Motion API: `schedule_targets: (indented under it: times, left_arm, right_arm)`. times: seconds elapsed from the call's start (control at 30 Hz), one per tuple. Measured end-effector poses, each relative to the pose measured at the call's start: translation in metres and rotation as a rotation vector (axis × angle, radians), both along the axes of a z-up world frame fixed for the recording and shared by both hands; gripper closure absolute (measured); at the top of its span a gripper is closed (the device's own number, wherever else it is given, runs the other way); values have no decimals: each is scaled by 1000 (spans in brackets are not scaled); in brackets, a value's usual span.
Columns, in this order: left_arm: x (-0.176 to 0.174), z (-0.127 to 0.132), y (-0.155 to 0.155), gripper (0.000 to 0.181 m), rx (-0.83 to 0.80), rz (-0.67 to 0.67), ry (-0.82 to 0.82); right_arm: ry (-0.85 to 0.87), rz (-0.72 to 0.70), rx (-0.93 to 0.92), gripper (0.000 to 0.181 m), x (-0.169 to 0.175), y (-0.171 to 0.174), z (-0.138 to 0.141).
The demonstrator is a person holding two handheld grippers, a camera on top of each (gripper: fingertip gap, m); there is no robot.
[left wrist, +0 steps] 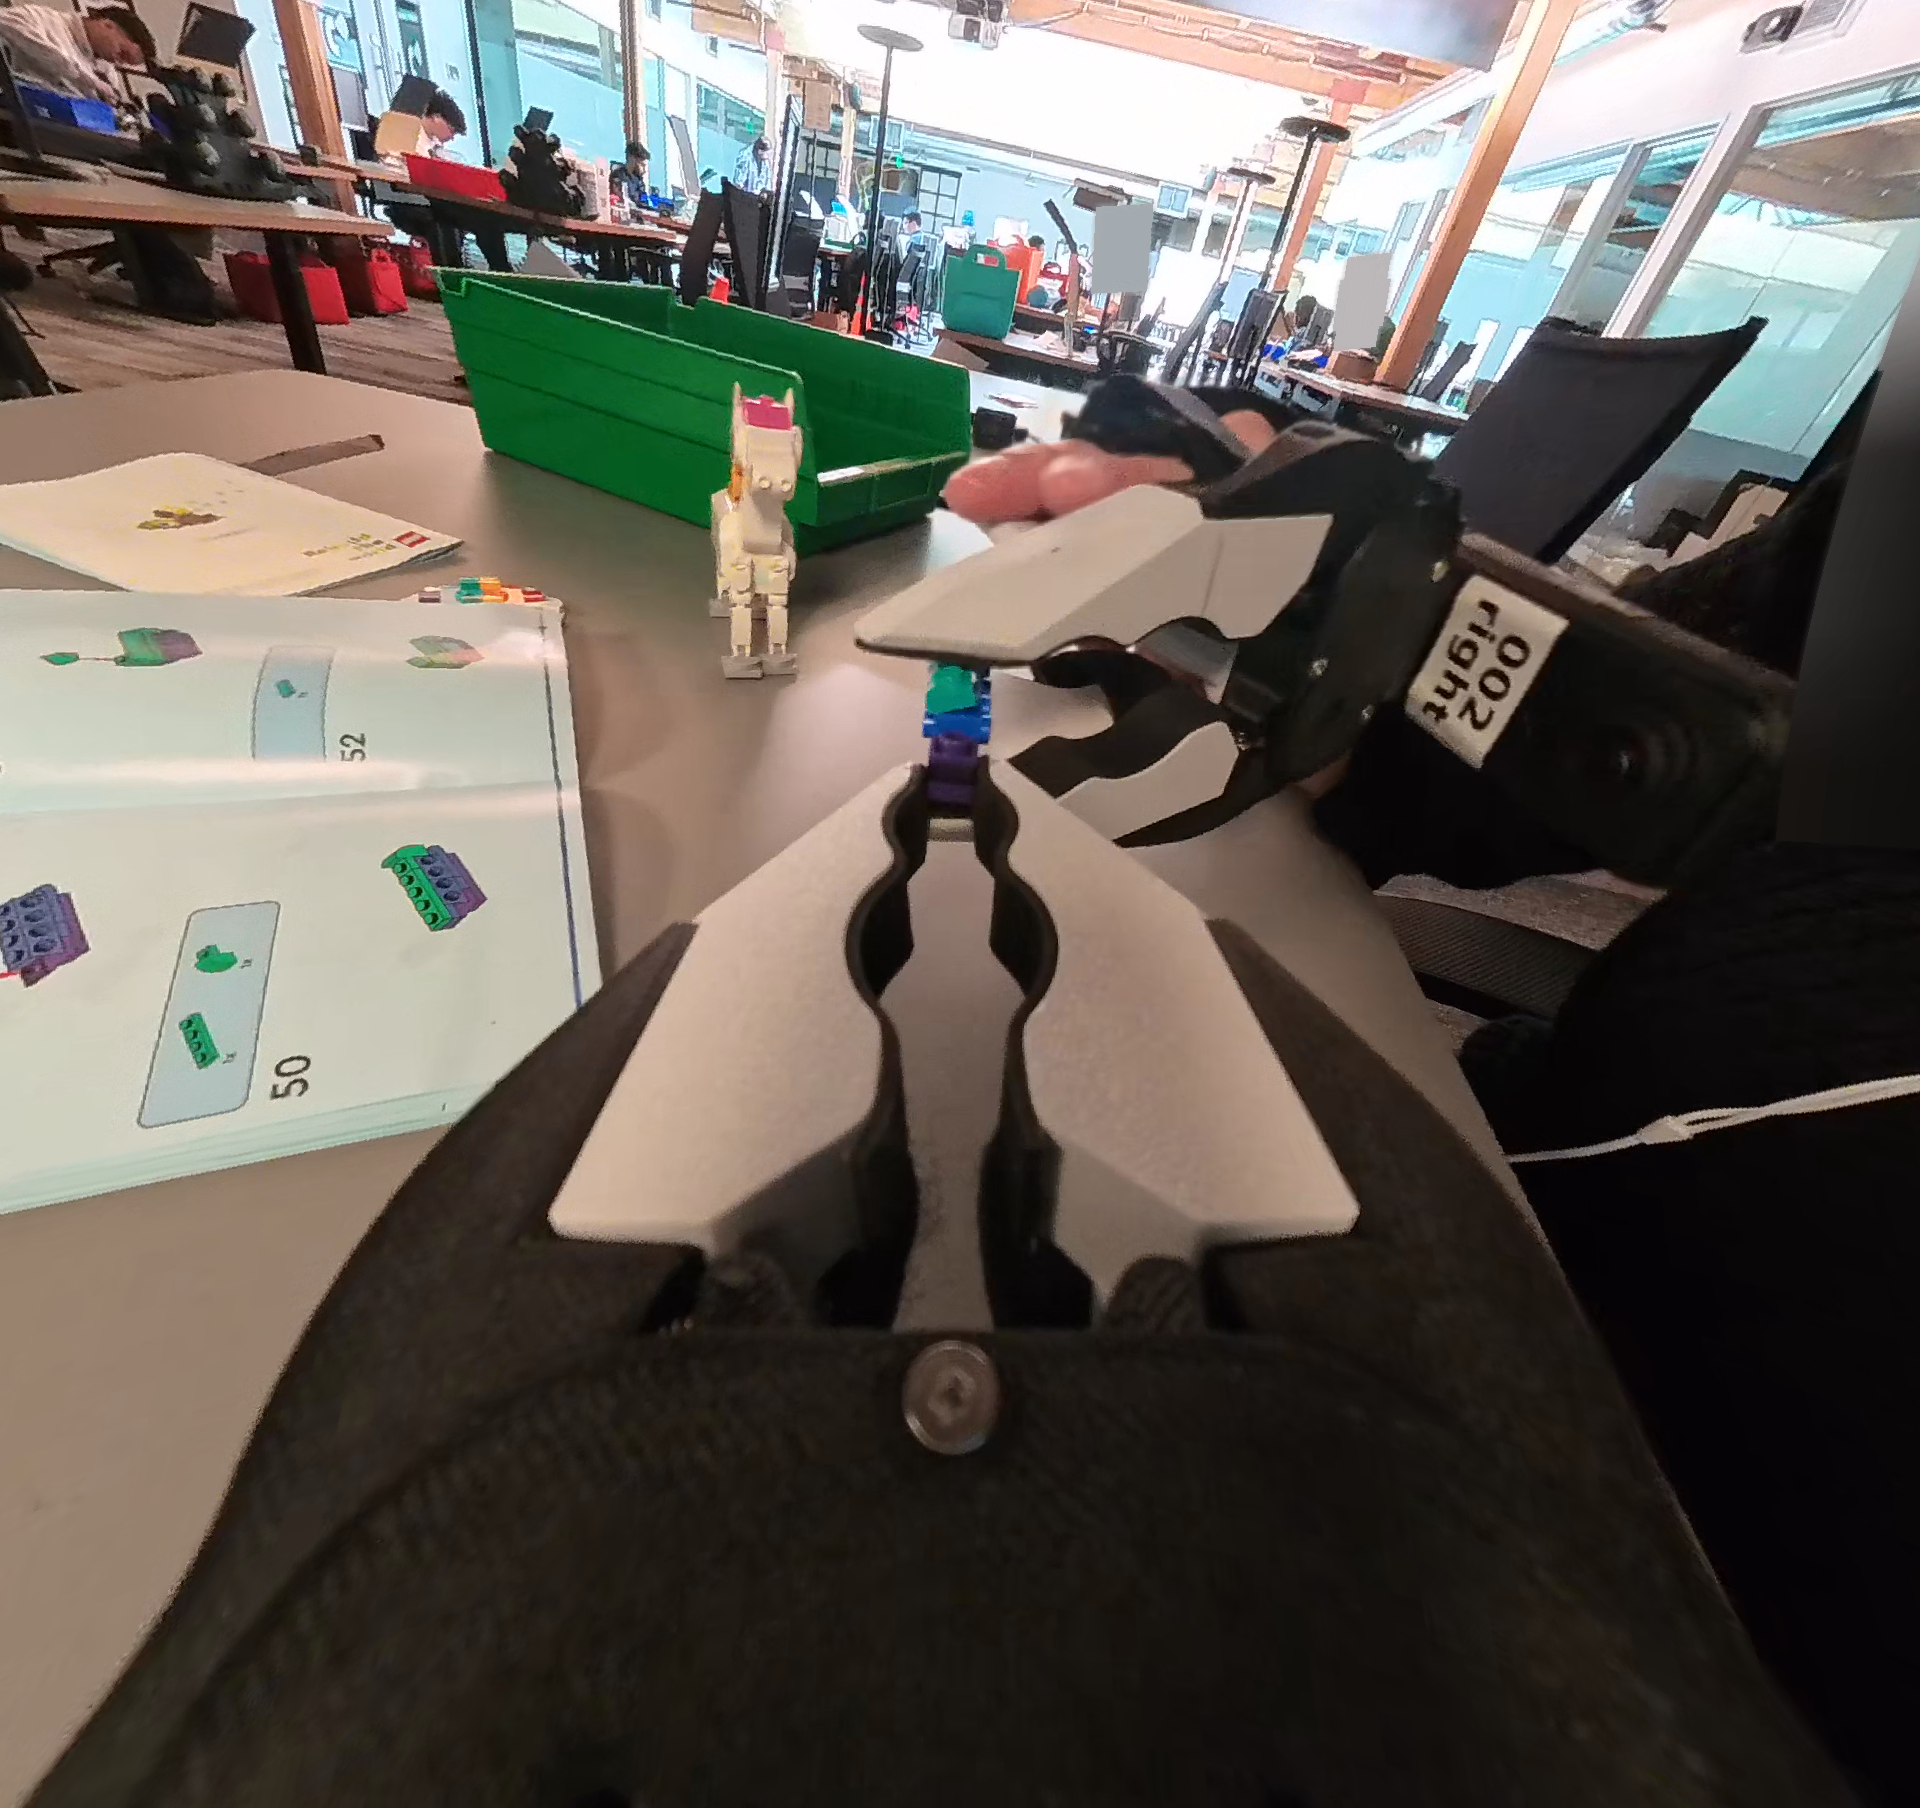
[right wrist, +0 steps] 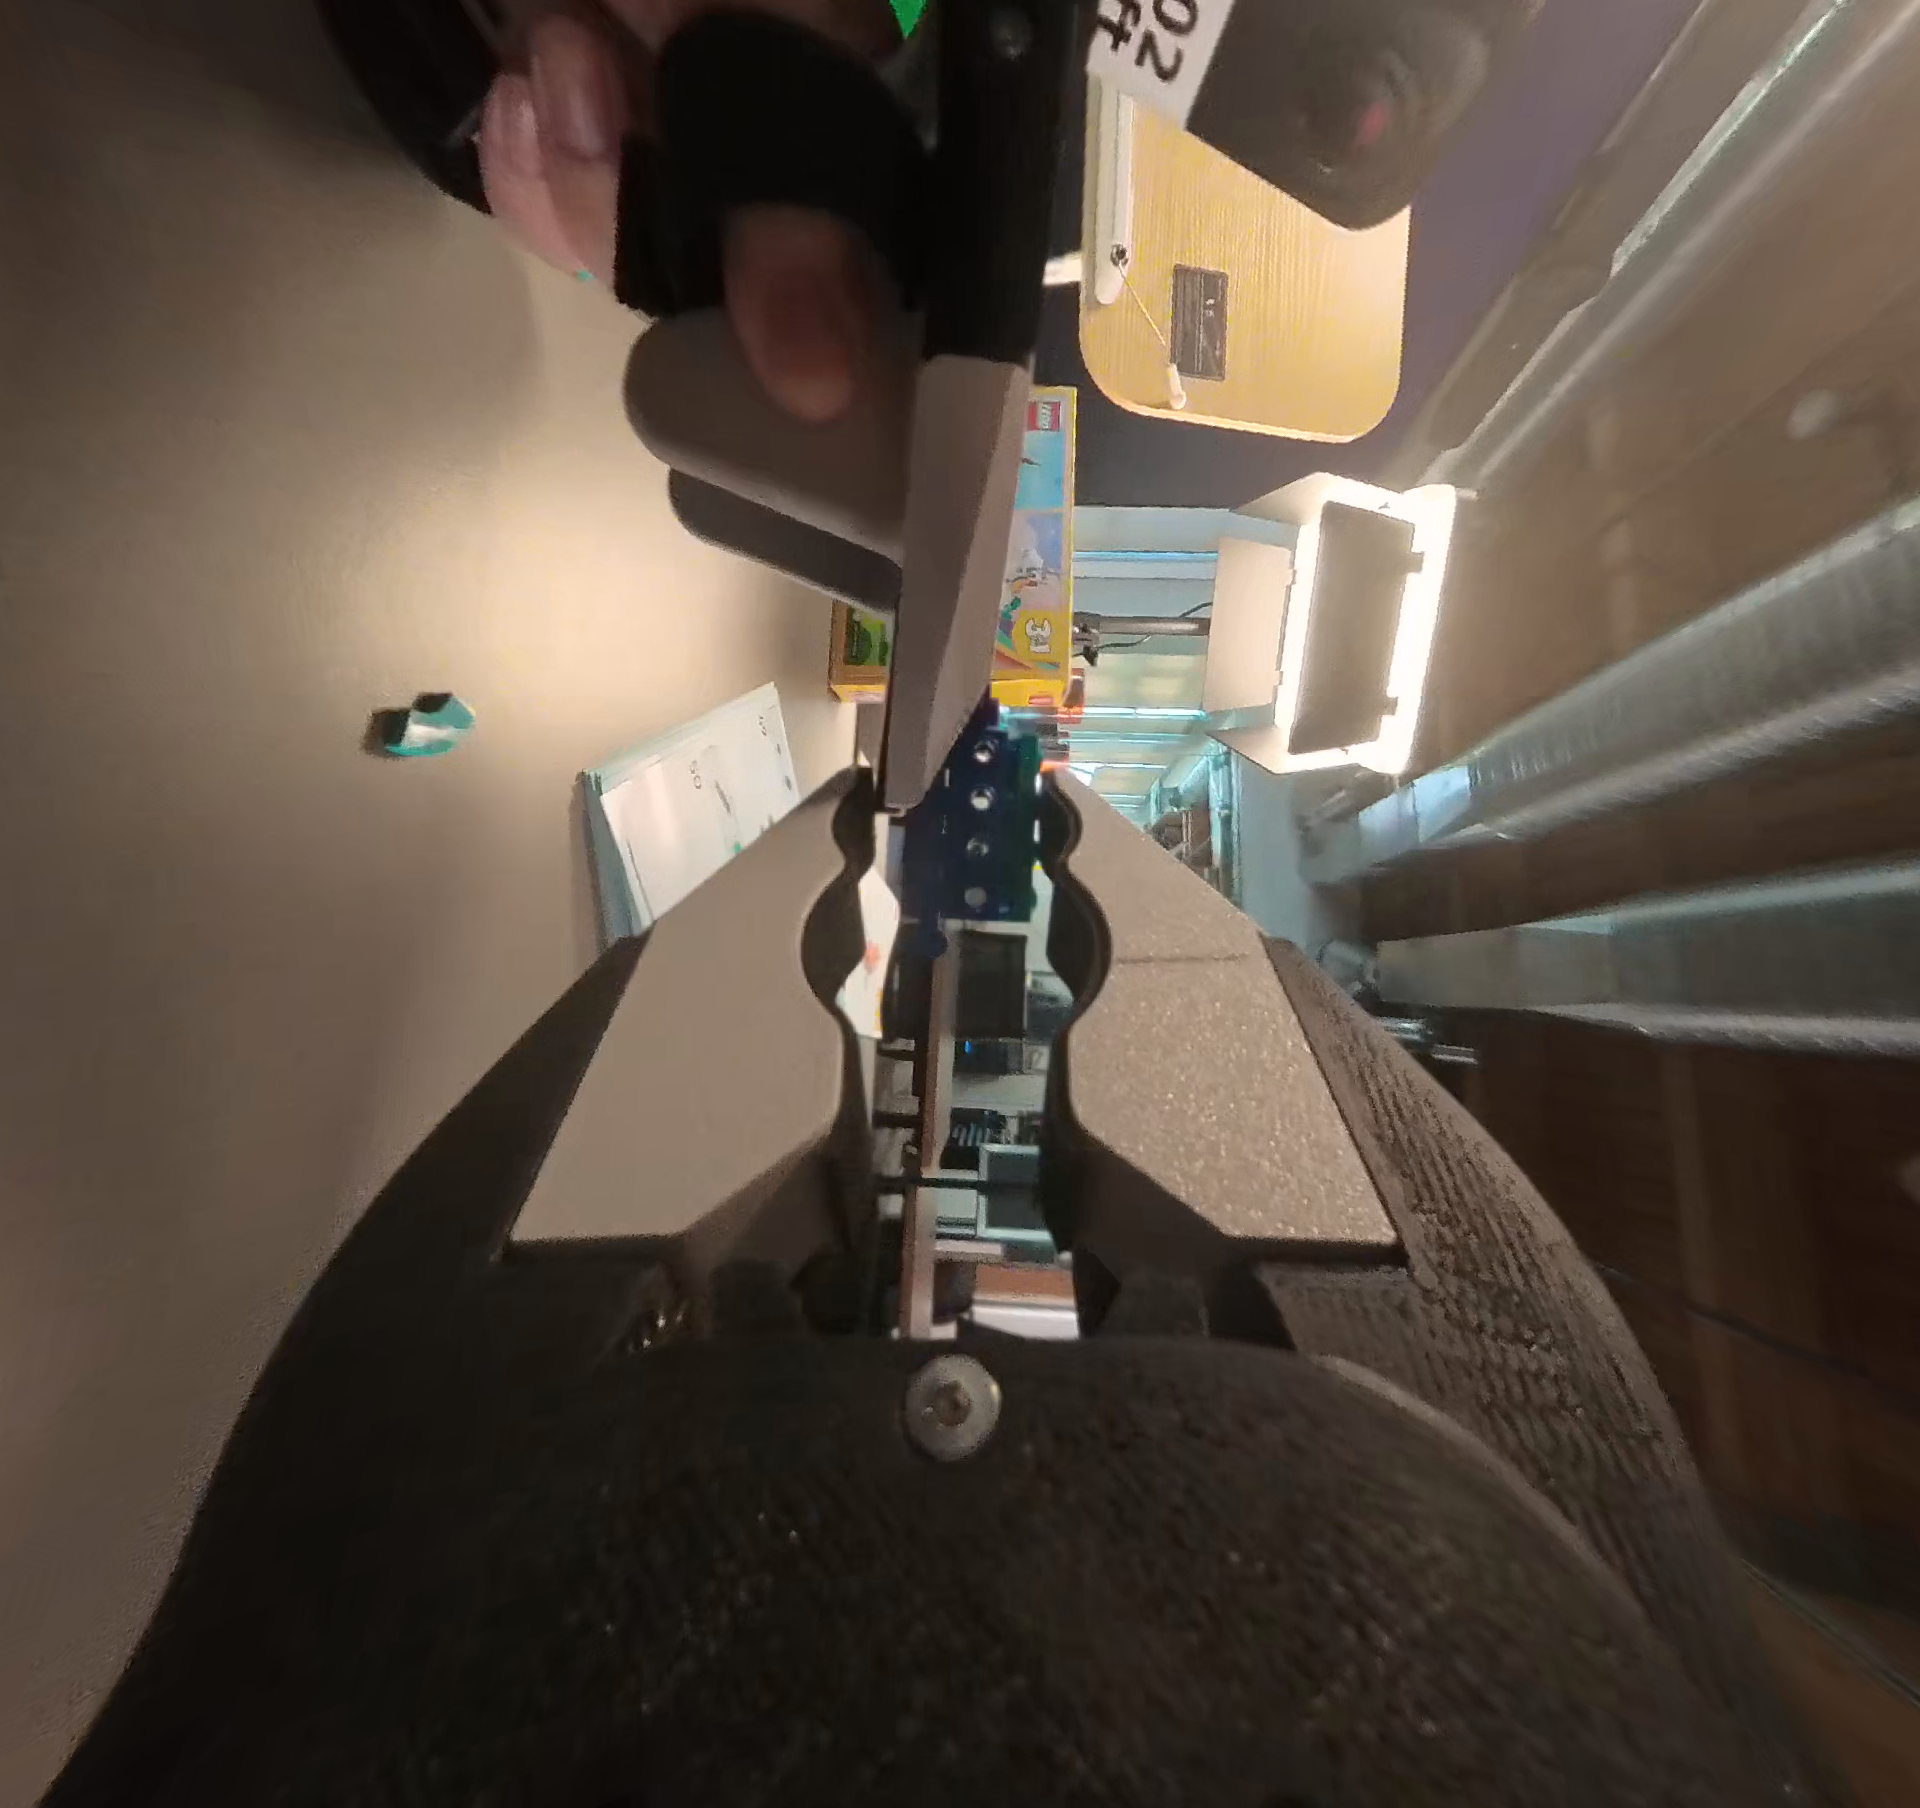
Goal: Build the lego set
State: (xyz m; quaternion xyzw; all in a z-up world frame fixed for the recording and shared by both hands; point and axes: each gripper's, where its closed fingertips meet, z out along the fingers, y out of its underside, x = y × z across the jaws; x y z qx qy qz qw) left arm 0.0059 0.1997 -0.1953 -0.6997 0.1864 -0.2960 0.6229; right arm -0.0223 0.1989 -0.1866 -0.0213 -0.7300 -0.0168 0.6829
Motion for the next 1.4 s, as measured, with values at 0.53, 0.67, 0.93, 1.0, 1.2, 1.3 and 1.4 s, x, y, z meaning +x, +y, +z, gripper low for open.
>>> schedule_targets:
  times: [0.53, 0.67, 0.93, 1.0, 1.2, 1.3, 1.4]
  left_arm:
    - [-4, -3, 1, 173, -93, -15, -98]
    - [-5, -4, 2, 173, -104, -12, -108]
    - [-3, -4, 0, 174, -87, -13, -81]
    - [-4, -3, 0, 173, -84, -12, -91]
    - [-4, -1, -1, 174, -76, -27, -97]
    - [-3, -2, -2, 173, -71, -24, -80]
    - [-3, -2, -2, 173, -73, -31, -80]
  right_arm:
    - [121, -51, 252, 154, -1, 4, -1]
    - [130, -73, 240, 153, -3, 7, -2]
    - [140, -43, 255, 156, 0, 5, -1]
    - [165, -46, 290, 156, -1, 4, 0]
    - [131, -20, 71, 156, -2, 5, -1]
    - [100, 5, -35, 157, -3, 5, -4]
    - [83, 19, -94, 157, -3, 4, -5]
